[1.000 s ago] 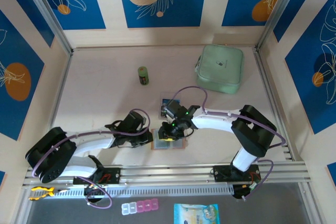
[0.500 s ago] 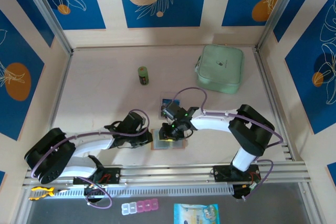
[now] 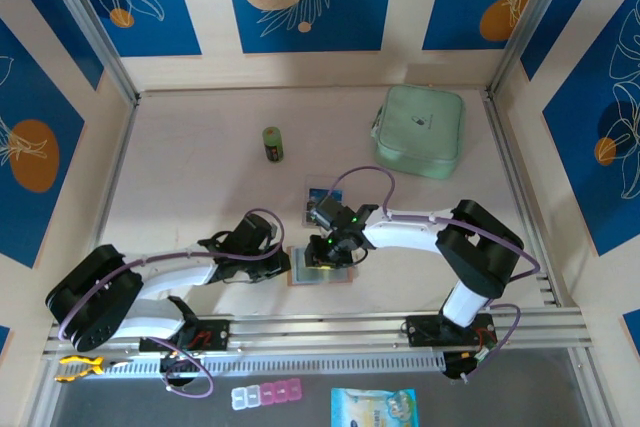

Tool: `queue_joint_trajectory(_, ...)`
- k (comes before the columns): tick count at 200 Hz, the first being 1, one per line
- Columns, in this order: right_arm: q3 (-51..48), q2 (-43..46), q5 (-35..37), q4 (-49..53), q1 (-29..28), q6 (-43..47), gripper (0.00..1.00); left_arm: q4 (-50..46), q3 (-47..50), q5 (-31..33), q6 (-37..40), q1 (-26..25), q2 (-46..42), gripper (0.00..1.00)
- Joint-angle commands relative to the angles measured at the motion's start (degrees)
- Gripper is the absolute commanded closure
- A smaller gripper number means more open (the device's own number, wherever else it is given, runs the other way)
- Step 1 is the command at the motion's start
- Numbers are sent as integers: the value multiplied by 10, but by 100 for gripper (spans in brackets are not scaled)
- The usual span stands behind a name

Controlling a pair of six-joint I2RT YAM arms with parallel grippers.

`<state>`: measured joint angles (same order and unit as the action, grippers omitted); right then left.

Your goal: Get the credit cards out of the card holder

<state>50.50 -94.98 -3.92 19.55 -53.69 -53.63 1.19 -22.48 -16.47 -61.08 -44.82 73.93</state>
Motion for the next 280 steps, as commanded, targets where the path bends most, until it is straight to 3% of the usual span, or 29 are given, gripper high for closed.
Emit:
queue_joint_trajectory(1, -8, 10, 21, 37, -2, 3, 69, -42, 11, 15, -3, -5, -2, 93)
queue_joint_trajectory(80, -16, 8, 12, 24, 0, 8, 76, -73, -20, 18, 1, -5, -30, 93)
queue_joint_trajectory(139, -30, 11, 9, 13, 5, 9, 80, -56, -32, 8, -13, -8, -52, 86)
queue_joint_trajectory(179, -45, 14, 1, -4, 7, 7, 82, -36, -48, -1, -25, -22, -28, 79)
queue_joint_trajectory(280, -76, 32, -26, -41, 21, 1, 84, -10, -65, 11, -38, -49, 28, 72)
